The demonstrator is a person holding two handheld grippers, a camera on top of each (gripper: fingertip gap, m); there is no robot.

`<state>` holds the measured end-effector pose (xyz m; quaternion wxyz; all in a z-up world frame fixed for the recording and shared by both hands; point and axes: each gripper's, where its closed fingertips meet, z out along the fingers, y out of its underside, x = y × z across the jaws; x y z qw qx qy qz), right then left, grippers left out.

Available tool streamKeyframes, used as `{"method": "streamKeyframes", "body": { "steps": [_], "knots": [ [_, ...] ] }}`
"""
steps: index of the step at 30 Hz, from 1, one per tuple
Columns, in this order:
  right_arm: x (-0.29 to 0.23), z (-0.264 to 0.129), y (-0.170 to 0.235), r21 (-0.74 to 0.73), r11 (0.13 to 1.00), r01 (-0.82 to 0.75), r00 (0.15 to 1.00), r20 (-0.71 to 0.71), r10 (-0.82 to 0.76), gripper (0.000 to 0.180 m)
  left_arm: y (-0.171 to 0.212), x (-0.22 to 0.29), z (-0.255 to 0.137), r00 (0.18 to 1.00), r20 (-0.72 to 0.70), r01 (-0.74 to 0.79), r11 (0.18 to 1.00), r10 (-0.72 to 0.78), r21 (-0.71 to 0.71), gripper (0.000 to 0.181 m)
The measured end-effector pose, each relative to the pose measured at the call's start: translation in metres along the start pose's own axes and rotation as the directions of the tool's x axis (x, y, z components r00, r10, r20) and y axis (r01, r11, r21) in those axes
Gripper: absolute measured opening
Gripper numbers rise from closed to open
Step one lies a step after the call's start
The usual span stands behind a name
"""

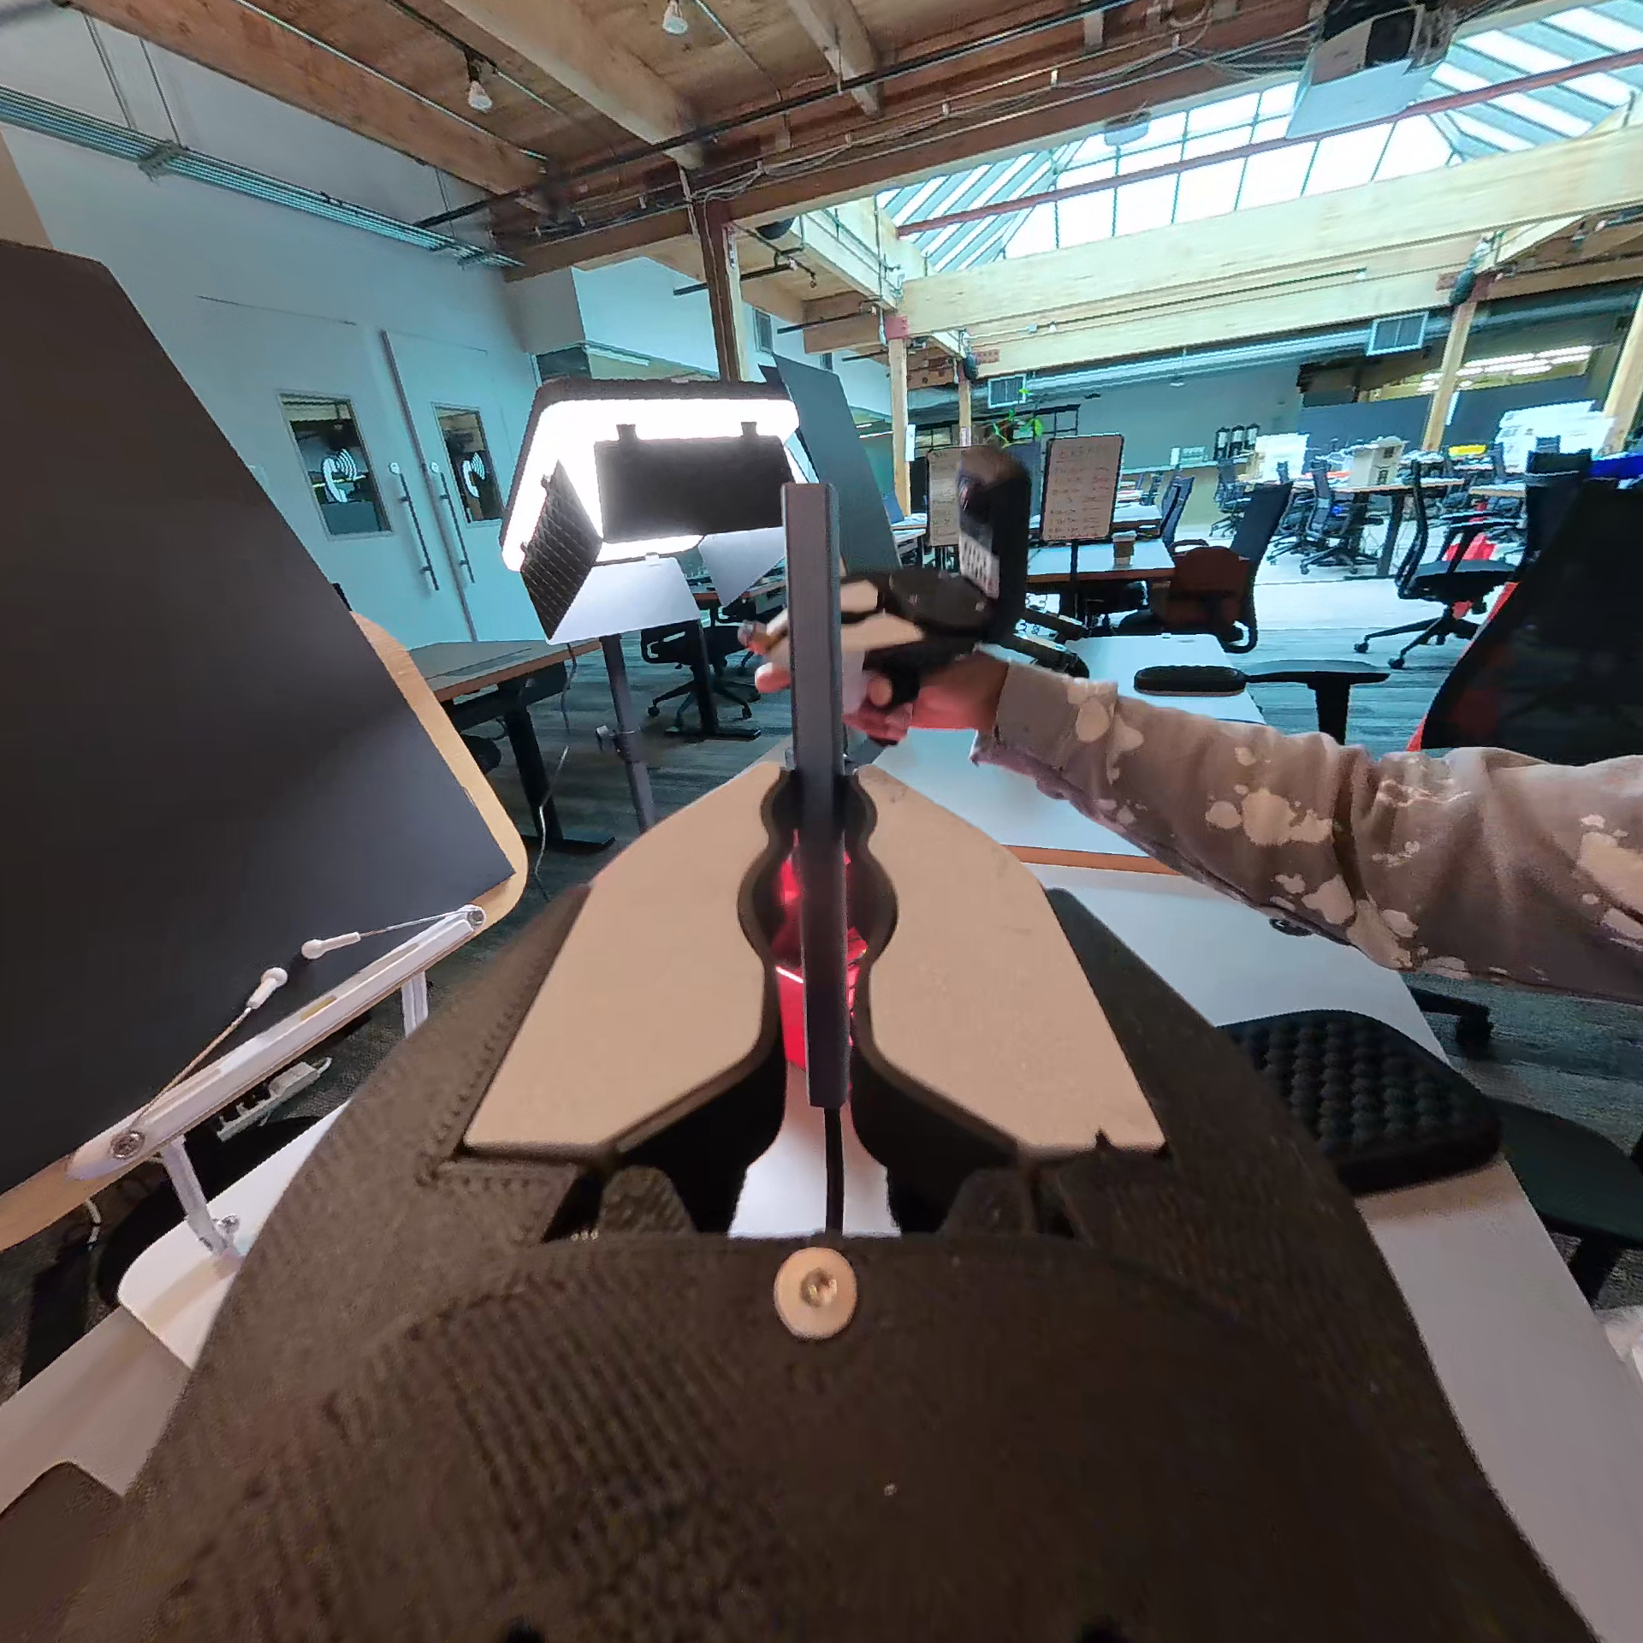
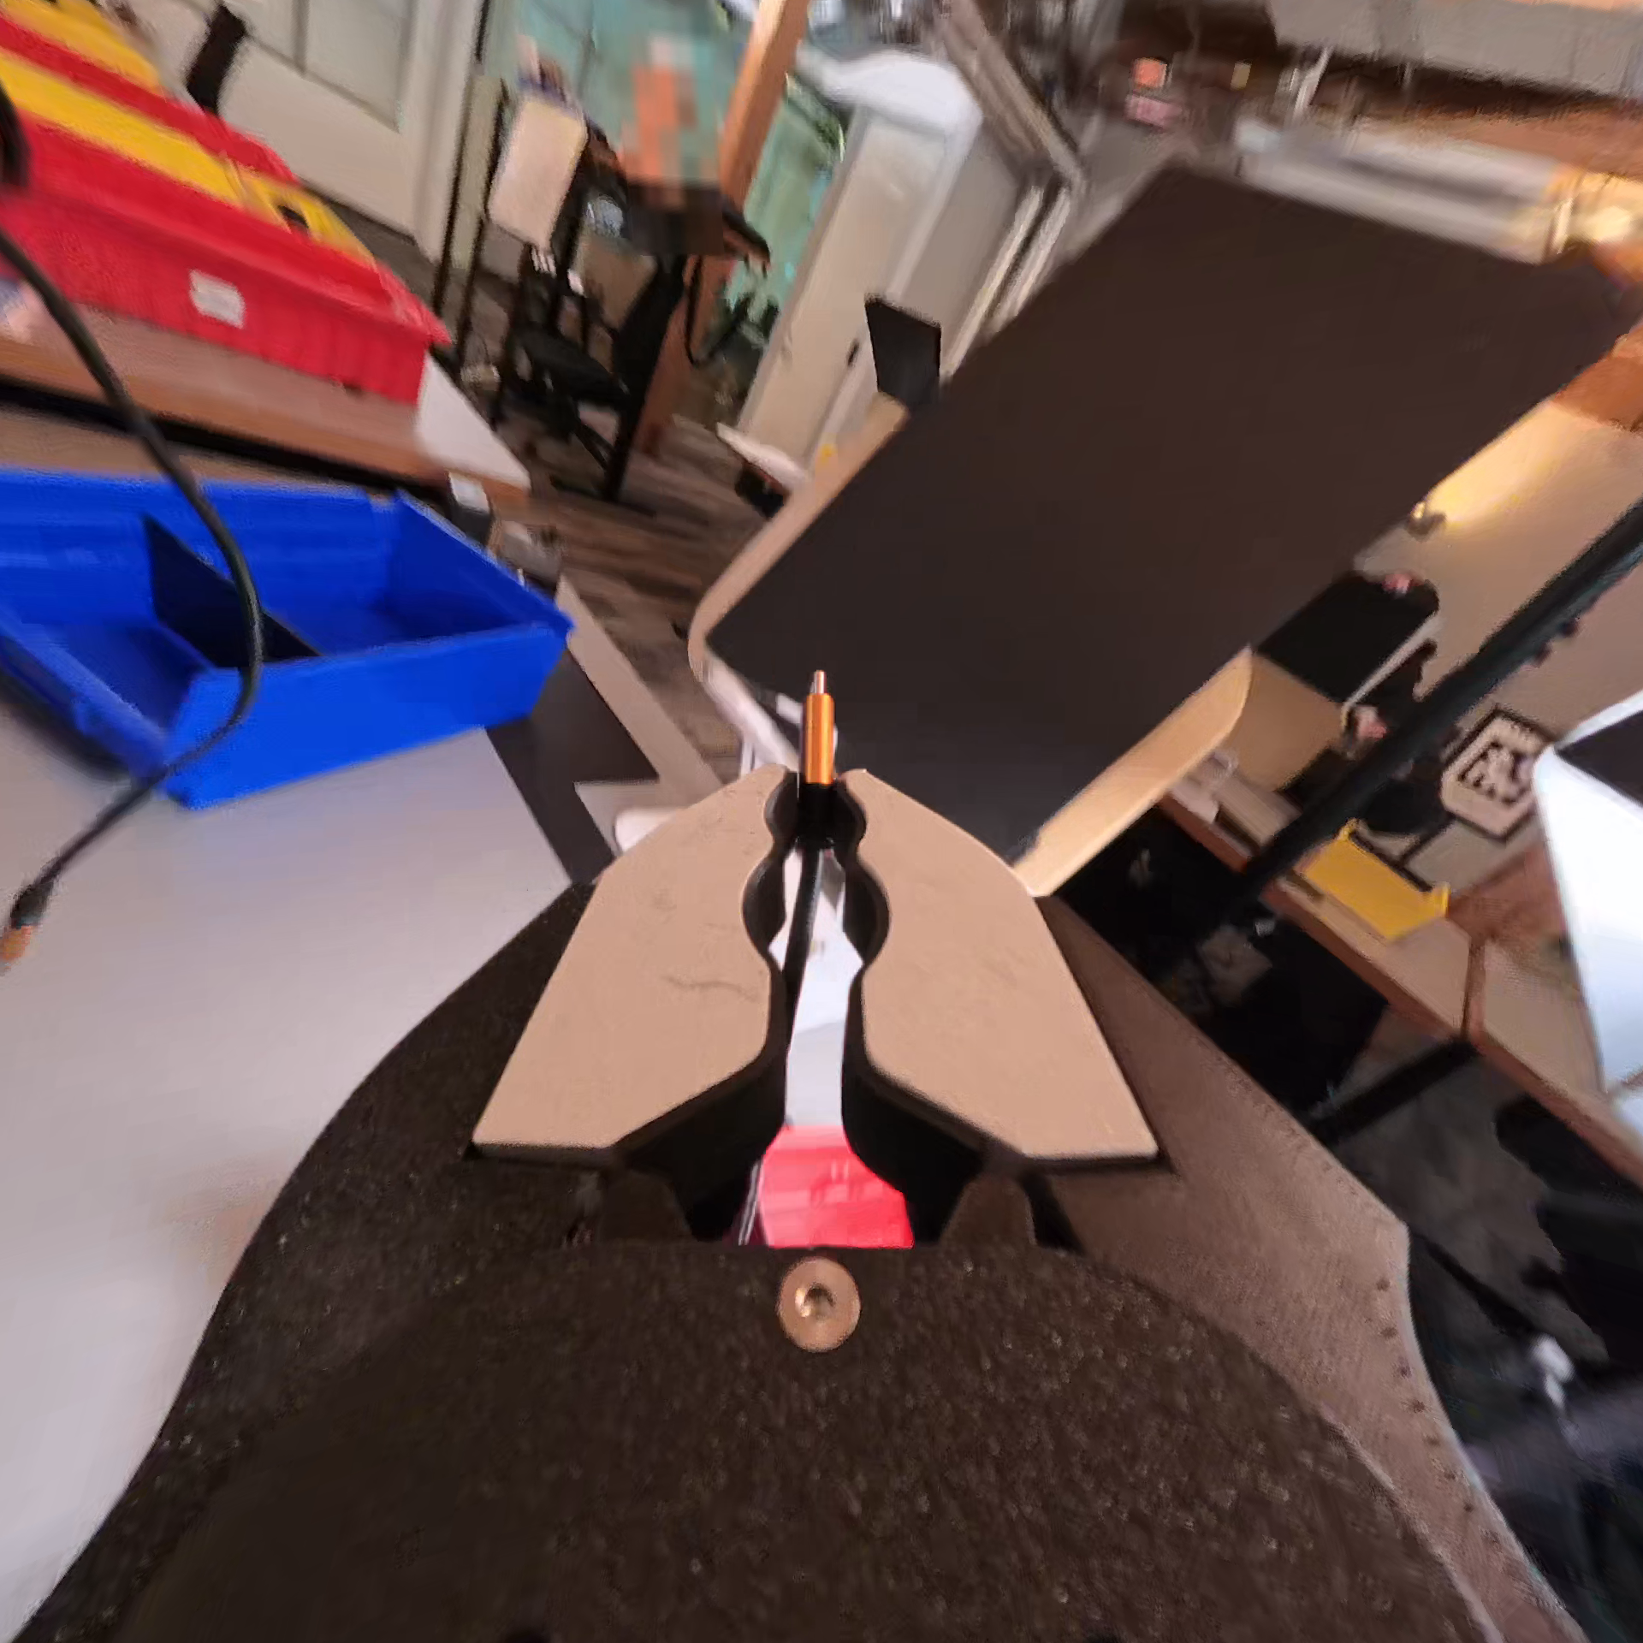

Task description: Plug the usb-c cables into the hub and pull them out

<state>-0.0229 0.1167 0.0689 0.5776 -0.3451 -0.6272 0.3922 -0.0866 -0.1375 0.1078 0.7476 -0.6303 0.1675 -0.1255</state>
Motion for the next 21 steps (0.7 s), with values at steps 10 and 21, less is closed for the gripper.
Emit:
{"method": "streamKeyframes", "body": {
  "steps": [10,21],
  "knots": [
    [-0.060,-0.023,0.170,-0.458,0.886,-0.073,0.994,0.035,0.100,0.028,0.008,0.010,0.008,0.998,-0.056,-0.015,0.999,0.013,-0.041,0.010],
    [-0.092,-0.021,-0.004,-0.007,0.974,-0.224,0.959,0.174,0.222,0.035,0.032,0.022,0.029,0.994,-0.112,-0.014,0.993,0.000,-0.121,0.010]
  ]
}}
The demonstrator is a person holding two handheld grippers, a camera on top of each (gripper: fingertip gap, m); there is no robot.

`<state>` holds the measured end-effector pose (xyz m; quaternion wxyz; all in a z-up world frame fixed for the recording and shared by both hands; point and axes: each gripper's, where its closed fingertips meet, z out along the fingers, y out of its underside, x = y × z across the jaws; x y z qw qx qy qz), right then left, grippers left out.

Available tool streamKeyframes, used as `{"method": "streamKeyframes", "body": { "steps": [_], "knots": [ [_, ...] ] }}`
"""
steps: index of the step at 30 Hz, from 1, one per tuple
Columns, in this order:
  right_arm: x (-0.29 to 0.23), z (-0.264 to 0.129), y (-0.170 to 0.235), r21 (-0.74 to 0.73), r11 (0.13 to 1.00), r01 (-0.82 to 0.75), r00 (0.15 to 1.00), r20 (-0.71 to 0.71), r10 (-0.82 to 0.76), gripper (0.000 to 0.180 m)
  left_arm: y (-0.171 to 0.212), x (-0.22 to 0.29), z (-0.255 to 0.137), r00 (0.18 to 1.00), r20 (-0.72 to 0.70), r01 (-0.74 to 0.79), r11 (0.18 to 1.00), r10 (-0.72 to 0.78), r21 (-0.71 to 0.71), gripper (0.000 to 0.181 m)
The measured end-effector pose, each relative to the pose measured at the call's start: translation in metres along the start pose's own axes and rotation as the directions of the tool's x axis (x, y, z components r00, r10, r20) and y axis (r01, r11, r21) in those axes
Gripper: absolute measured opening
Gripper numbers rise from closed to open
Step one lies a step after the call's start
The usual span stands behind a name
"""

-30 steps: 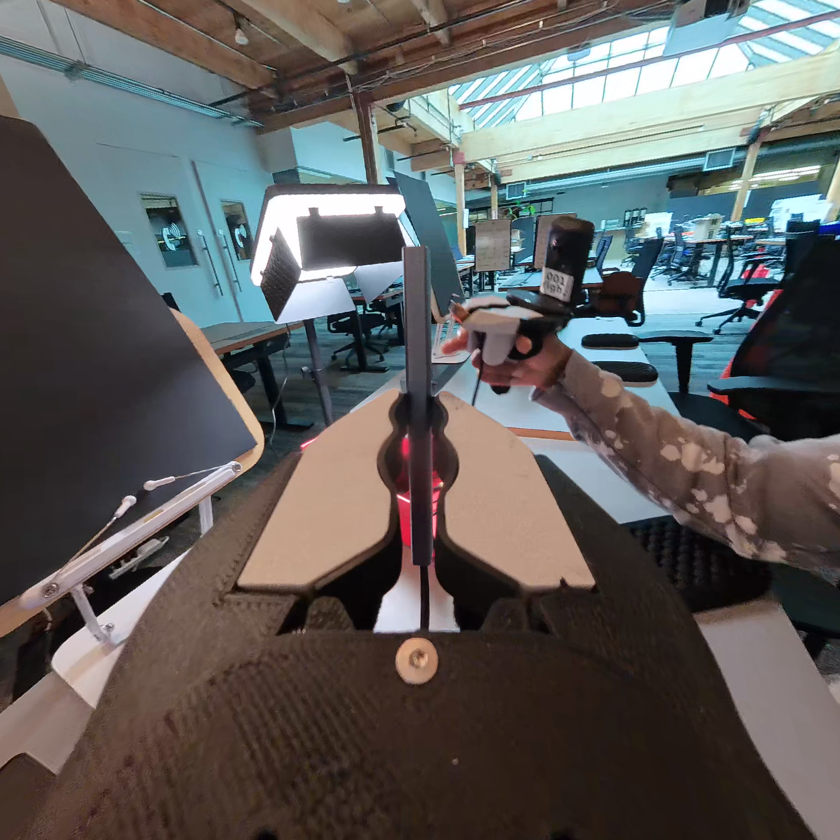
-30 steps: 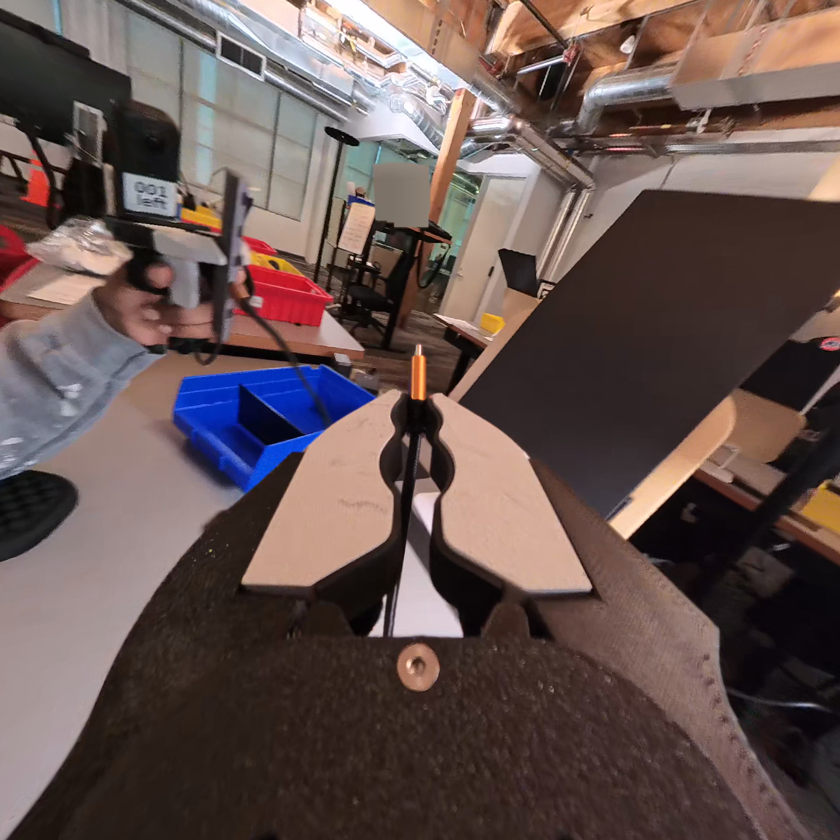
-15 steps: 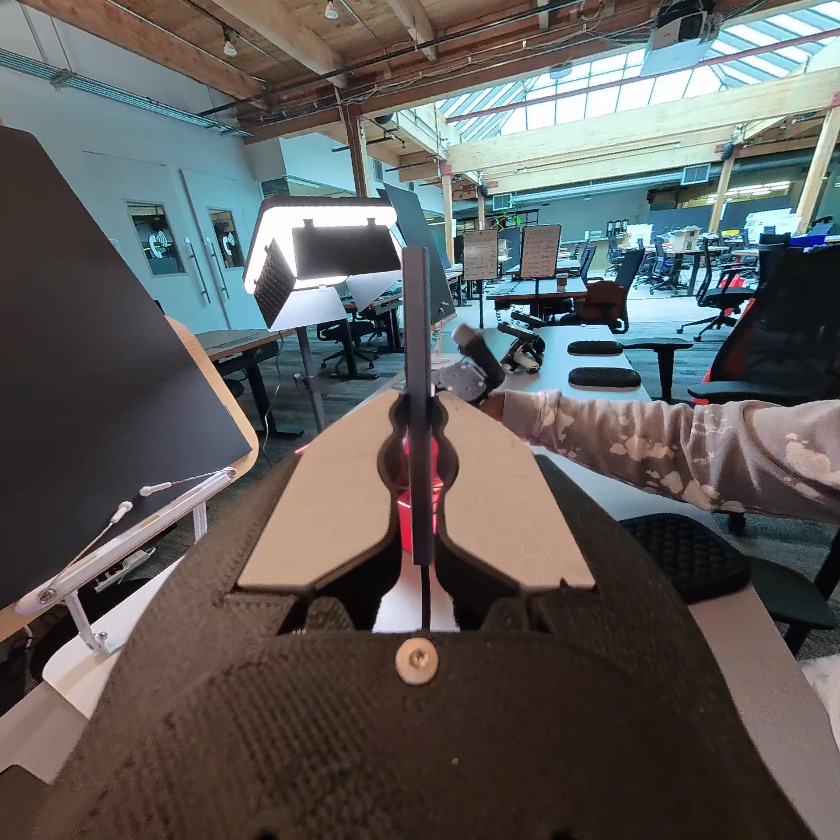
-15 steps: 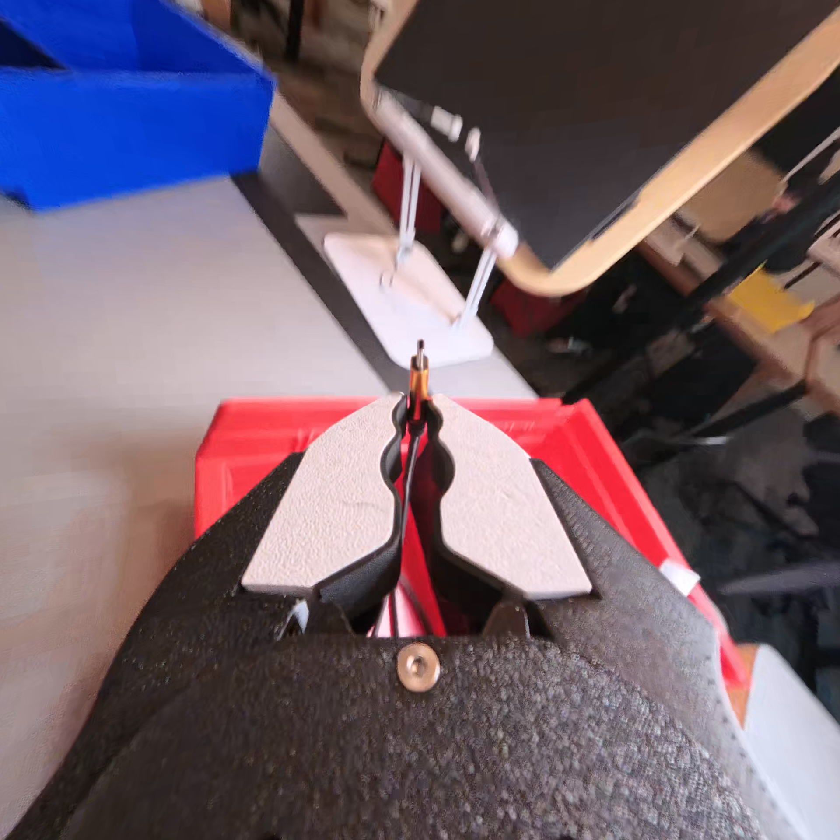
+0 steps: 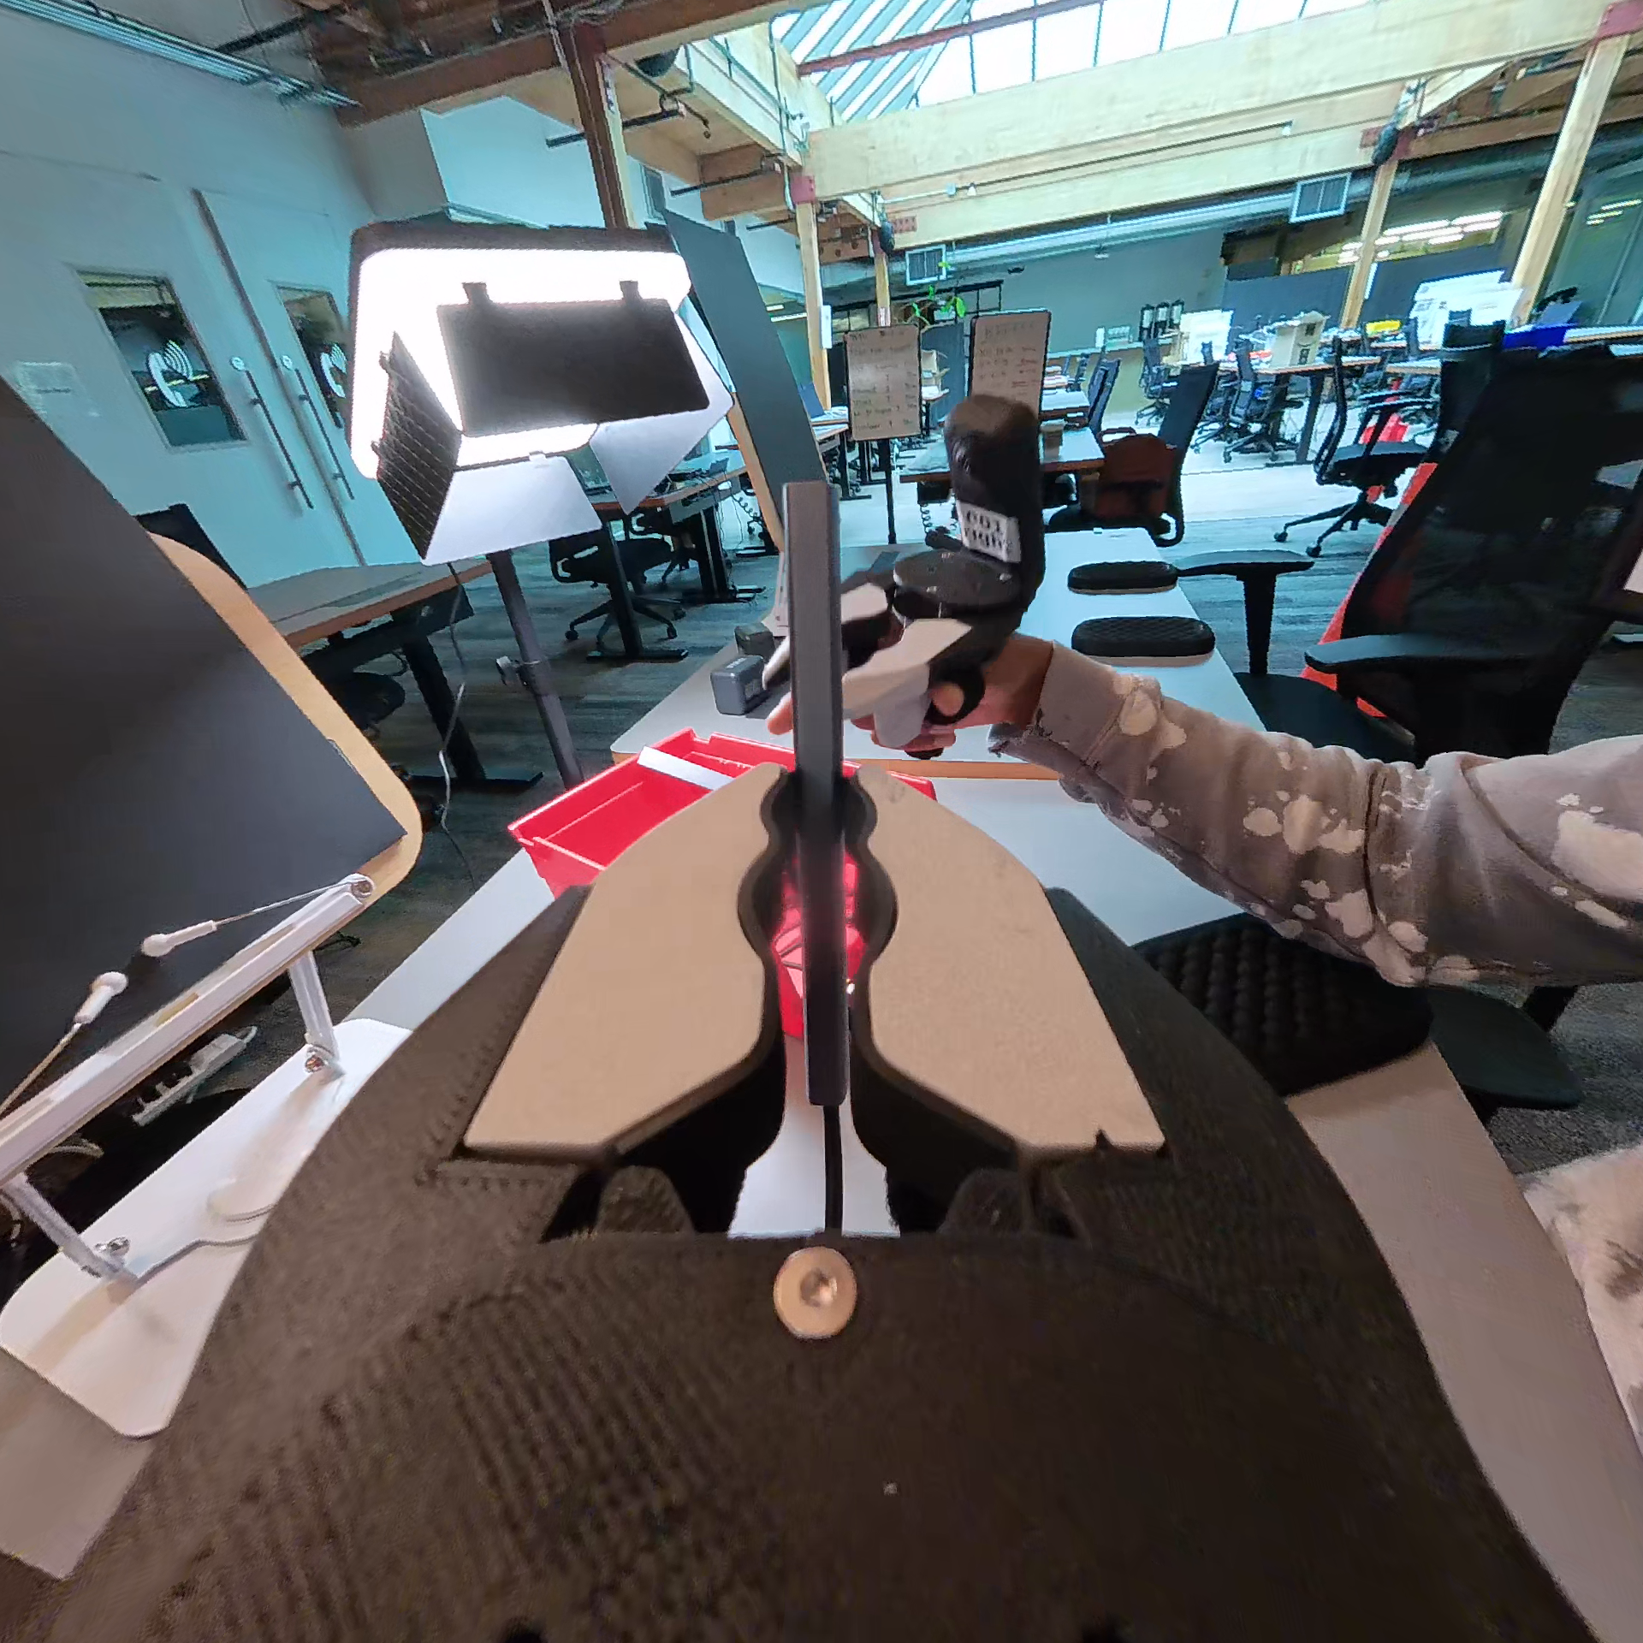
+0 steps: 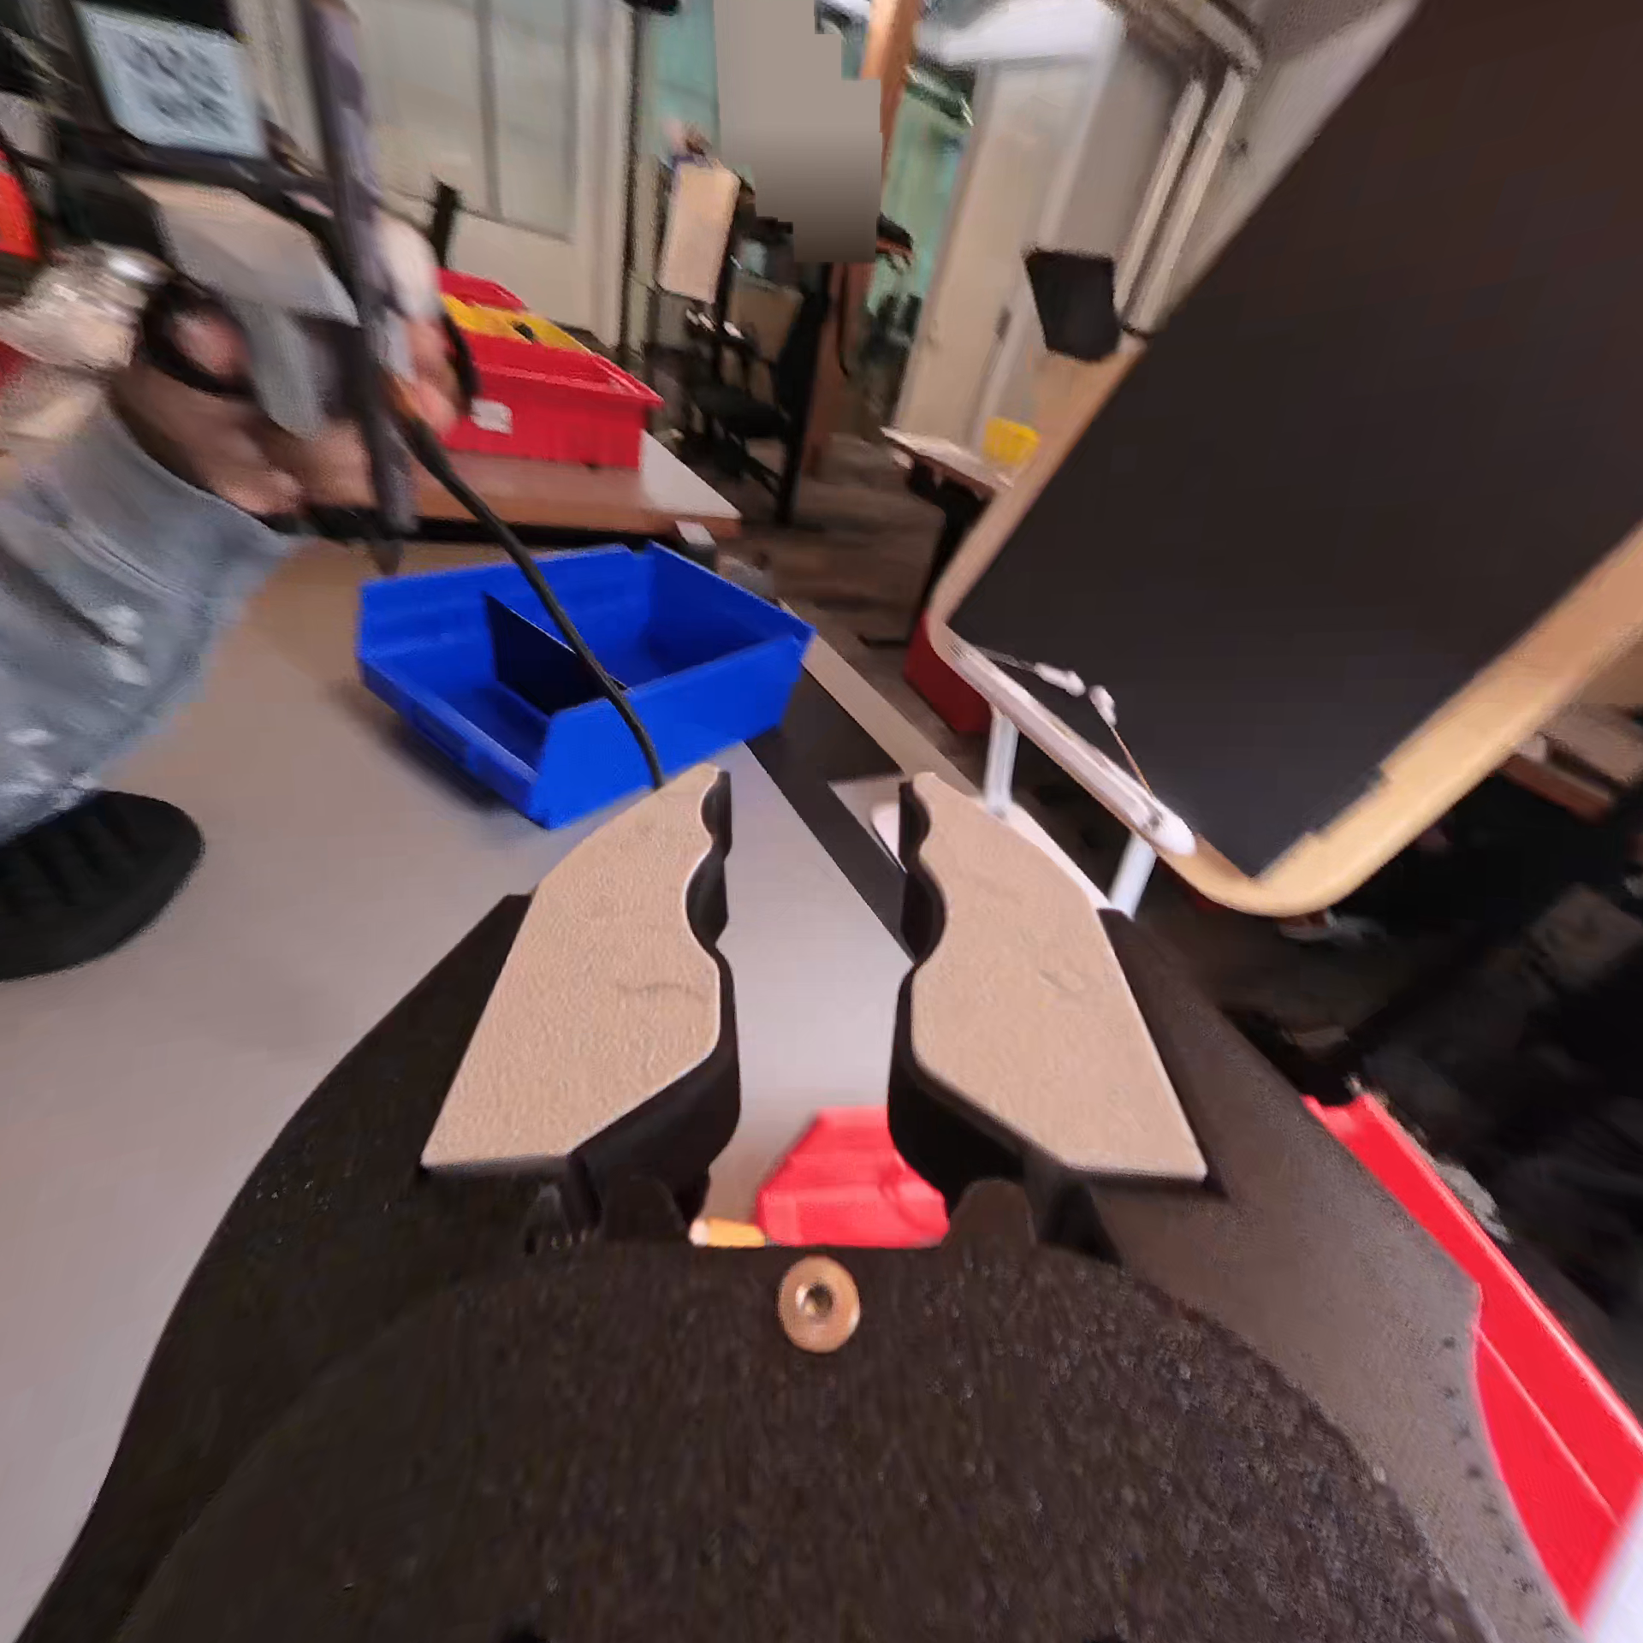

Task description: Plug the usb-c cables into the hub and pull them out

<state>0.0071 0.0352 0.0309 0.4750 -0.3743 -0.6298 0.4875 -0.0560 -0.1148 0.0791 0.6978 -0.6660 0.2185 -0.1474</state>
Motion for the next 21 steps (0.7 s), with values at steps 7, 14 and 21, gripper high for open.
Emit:
{"method": "streamKeyframes", "body": {
  "steps": [7,14,21],
  "knots": [
    [-0.092,0.047,-0.038,0.119,0.989,0.085,0.966,0.234,-0.111,0.035,0.008,0.018,0.012,0.994,-0.111,0.006,1.000,-0.006,-0.007,0.010],
    [-0.125,0.058,-0.032,0.130,0.987,0.093,0.939,0.320,-0.130,0.023,0.023,0.037,0.029,0.978,-0.206,0.009,0.999,-0.017,-0.042,0.010],
    [-0.131,0.050,-0.032,0.118,0.990,0.074,0.923,0.367,-0.112,0.007,0.022,0.050,0.041,0.972,-0.234,-0.003,1.000,0.001,-0.009,0.010]
  ]
}}
